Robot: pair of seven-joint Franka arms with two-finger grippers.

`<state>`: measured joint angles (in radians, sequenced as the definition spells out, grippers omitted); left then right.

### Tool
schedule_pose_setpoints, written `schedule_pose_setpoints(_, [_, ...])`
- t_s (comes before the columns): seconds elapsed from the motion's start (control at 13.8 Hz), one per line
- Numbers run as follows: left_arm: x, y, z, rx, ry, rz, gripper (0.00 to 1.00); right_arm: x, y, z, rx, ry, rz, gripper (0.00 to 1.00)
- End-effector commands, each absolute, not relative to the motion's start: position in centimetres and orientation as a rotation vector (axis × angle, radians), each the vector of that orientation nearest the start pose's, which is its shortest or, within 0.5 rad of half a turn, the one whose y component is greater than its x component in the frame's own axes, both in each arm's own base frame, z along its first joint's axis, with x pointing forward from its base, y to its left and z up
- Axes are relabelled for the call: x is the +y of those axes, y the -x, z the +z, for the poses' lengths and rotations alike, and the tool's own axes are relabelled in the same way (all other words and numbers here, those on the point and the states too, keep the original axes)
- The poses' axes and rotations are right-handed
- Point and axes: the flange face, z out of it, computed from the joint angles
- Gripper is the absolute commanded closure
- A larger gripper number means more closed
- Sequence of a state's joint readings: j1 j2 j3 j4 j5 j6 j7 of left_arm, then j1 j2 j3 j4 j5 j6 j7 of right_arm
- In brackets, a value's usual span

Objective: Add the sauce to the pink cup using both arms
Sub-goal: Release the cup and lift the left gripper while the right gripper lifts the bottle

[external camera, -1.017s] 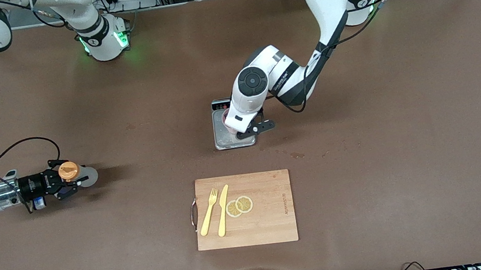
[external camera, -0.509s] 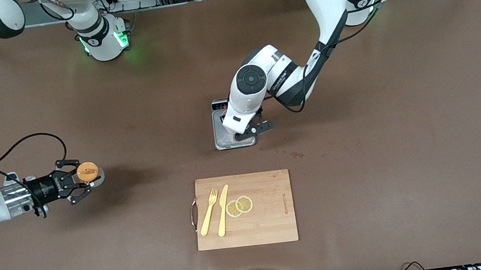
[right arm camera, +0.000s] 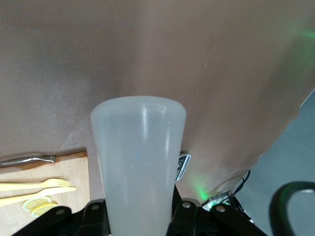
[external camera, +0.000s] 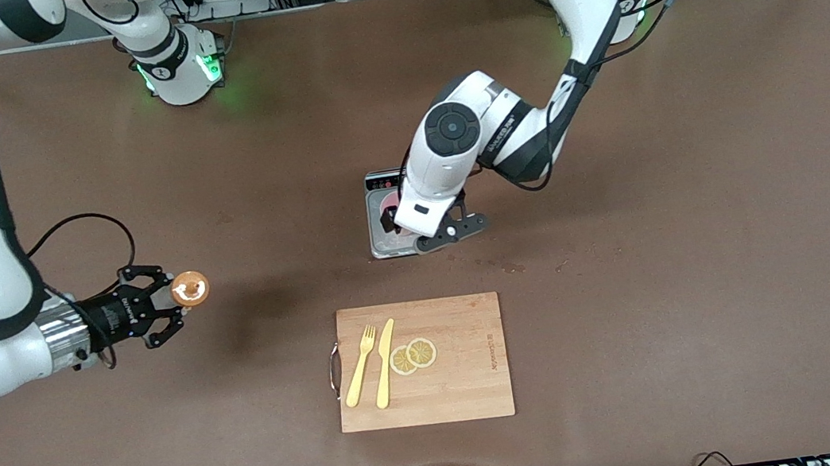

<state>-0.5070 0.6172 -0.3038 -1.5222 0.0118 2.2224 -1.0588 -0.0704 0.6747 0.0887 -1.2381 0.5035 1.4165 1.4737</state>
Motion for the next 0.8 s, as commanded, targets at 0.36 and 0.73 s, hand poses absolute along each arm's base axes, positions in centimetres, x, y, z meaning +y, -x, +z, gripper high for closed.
schedule_pose_setpoints(0.36, [-36.5, -58.1, 40.7, -0.302, 3.238, 0.042, 0.00, 18.1, -66.3, 39.1, 2.238, 2.234, 0.880, 0.63])
schedule_pose_setpoints(0.73, [-25.6, -60.8, 43.6, -0.078, 3.187, 0.135, 0.00, 24.0, -64.1, 38.8, 2.367, 2.329, 0.726, 0.63])
